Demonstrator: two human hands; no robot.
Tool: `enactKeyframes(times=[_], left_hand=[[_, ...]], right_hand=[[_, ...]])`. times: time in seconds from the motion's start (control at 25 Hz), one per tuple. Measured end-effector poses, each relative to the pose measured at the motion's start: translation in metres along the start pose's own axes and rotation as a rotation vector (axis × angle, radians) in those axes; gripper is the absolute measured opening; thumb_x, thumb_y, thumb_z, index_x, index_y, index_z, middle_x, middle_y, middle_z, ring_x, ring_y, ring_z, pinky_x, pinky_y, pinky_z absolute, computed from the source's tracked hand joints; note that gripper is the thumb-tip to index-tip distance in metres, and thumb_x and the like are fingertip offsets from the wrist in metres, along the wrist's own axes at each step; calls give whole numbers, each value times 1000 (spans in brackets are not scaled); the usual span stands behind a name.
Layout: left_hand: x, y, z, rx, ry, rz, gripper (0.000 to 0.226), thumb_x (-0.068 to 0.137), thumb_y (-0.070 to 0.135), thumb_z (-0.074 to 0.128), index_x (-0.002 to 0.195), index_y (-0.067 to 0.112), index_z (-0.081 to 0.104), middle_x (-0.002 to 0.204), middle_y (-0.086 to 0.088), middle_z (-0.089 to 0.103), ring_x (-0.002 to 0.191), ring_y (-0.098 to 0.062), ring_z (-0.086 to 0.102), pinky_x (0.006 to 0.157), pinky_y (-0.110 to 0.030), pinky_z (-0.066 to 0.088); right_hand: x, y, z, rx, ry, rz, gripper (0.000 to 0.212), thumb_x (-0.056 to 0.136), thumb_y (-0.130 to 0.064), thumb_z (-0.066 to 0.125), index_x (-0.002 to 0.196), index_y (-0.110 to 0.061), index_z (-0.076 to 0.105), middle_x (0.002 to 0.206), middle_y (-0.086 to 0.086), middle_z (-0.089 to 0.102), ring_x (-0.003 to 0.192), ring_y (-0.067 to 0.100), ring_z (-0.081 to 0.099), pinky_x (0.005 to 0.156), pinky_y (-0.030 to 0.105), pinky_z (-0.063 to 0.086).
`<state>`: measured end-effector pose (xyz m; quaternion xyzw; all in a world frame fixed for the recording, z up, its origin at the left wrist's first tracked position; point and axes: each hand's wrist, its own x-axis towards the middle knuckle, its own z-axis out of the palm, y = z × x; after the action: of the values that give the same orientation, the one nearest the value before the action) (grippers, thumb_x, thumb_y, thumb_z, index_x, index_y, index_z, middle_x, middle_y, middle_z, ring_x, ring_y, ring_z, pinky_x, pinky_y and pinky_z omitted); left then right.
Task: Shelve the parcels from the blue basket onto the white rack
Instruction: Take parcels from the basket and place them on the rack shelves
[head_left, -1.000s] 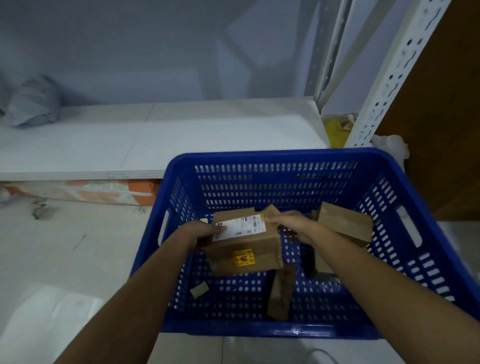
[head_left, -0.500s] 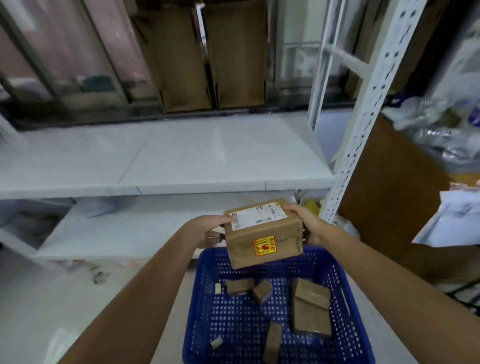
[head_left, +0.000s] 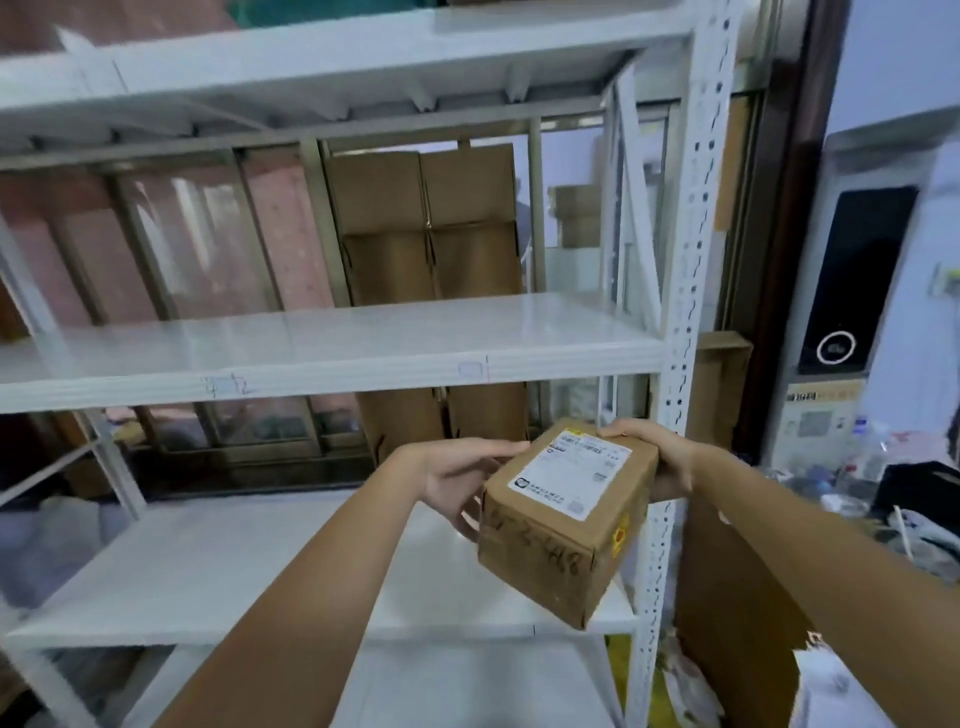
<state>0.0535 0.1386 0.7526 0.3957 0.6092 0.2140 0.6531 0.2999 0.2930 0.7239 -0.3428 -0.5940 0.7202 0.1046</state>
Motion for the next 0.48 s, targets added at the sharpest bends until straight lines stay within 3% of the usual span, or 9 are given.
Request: enactKeyframes(times=[0.16,0.24,0.36,0.48], left_hand=[[-18,17,25,-44,1,103,54,69,52,71,116,25,63,133,-6,56,125,-27,46,115,-43,23],[-29,18,26,-47,84,138,52,66,56,71,109,27,65,122,-5,62,115,-26,51,105,-44,33],[-44,21,16,-203,212,162,69,63,58,72,122,23,60,126,-11,62,114,-31,55,93,-46,43],[-56,28,7,-319,316,174,72,63,58,70,123,20,58,121,-14,62,109,-33,56,82,-46,46]], right_hand=[[-13,-37,14,-82,-70,-24,82,59,-48,83,125,-6,60,116,18,67,97,31,67,83,40,56],[-19,-40,18,-53,-49,-65,80,64,-58,76,126,-10,59,119,18,63,100,31,63,88,41,52],[-22,-34,13,-30,-21,-71,86,68,-72,64,133,-17,52,120,19,67,106,38,66,87,48,52],[-19,-30,20,54,-133,-54,85,68,-71,68,135,-22,49,118,24,68,111,48,62,89,56,51]])
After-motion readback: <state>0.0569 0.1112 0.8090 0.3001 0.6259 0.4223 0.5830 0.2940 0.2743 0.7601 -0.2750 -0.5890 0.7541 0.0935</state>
